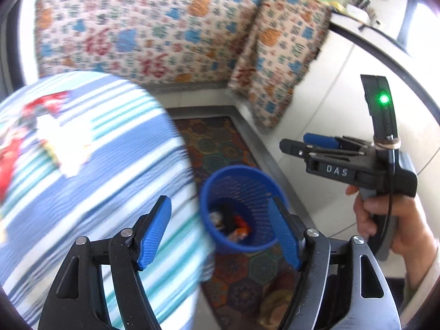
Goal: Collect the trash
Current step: 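Move both open grippers back over the table, then grasp the snack bar with the left gripper while the right grasps the white paper cup, then carry the snack bar and paper cup to the blue basket and open both grippers, then move both open grippers back over the table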
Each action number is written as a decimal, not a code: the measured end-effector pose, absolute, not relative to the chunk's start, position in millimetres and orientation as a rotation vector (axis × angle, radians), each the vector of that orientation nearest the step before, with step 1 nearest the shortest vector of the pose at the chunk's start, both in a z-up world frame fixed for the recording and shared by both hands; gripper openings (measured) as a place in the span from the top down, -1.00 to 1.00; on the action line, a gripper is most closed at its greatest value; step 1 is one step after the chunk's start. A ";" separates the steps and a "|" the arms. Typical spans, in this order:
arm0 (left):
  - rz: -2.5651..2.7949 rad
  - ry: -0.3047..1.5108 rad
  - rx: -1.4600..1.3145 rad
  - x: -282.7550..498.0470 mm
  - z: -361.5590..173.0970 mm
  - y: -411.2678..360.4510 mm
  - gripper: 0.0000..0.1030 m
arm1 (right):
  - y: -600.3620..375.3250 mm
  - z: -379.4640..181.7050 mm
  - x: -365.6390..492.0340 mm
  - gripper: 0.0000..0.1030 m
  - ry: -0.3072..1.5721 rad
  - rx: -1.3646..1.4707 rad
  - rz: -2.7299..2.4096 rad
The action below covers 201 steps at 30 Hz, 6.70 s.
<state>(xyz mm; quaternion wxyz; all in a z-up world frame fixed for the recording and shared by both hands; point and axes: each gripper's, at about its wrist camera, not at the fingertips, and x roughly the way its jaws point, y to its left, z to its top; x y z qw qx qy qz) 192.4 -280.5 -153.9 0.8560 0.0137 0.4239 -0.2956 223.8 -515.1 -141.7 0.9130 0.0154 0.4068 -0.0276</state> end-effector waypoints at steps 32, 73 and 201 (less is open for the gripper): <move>-0.146 0.919 0.104 261.6 -198.9 -76.1 -0.66 | -293.6 -177.1 292.8 -0.54 0.895 -0.102 0.262; -0.249 0.921 0.150 233.8 -193.6 -35.0 -0.69 | -273.7 -187.1 262.6 -0.45 0.825 -0.111 0.203; -0.325 0.884 0.033 186.5 -162.3 -119.5 -0.52 | -343.0 -157.7 207.6 -0.27 0.743 -0.123 0.120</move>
